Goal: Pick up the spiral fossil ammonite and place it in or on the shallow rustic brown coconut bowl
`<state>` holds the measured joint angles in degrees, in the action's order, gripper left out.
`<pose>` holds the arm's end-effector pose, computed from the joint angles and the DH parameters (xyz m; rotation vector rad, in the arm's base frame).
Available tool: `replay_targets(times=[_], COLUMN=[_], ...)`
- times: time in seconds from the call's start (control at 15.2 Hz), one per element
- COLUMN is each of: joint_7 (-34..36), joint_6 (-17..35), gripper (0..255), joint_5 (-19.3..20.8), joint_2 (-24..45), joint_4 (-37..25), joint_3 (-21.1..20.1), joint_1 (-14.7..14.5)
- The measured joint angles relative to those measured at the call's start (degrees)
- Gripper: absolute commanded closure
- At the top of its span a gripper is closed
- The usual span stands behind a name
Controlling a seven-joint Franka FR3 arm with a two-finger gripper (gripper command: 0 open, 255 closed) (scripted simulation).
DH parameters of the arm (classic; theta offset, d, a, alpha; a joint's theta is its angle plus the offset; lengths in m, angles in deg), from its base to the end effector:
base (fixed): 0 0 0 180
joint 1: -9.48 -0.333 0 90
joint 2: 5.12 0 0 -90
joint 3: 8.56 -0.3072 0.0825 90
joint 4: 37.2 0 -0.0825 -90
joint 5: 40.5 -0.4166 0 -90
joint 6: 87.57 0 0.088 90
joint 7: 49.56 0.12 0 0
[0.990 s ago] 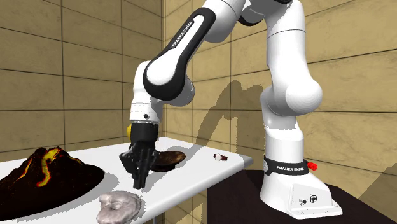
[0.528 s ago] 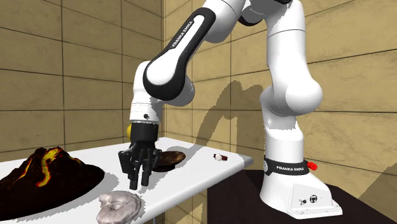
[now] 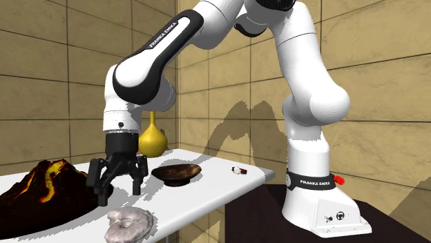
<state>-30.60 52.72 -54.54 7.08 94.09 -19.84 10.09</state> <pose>0.5313 0.1052 0.2079 -2.9225 0.5035 0.1525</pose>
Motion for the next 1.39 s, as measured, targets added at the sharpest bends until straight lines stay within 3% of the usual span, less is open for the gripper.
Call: replay_targets(times=[0.79,0.86,1.39], joint_7=[0.16,0.16,0.15], joint_6=[3.94,3.94,3.96], gripper=[0,255,255], joint_5=[0.15,0.15,0.15], joint_2=[4.38,4.38,4.38], joint_4=[-0.26,-0.26,-0.28], joint_3=[-0.26,-0.26,-0.25], joint_1=[-0.77,-0.77,-0.76])
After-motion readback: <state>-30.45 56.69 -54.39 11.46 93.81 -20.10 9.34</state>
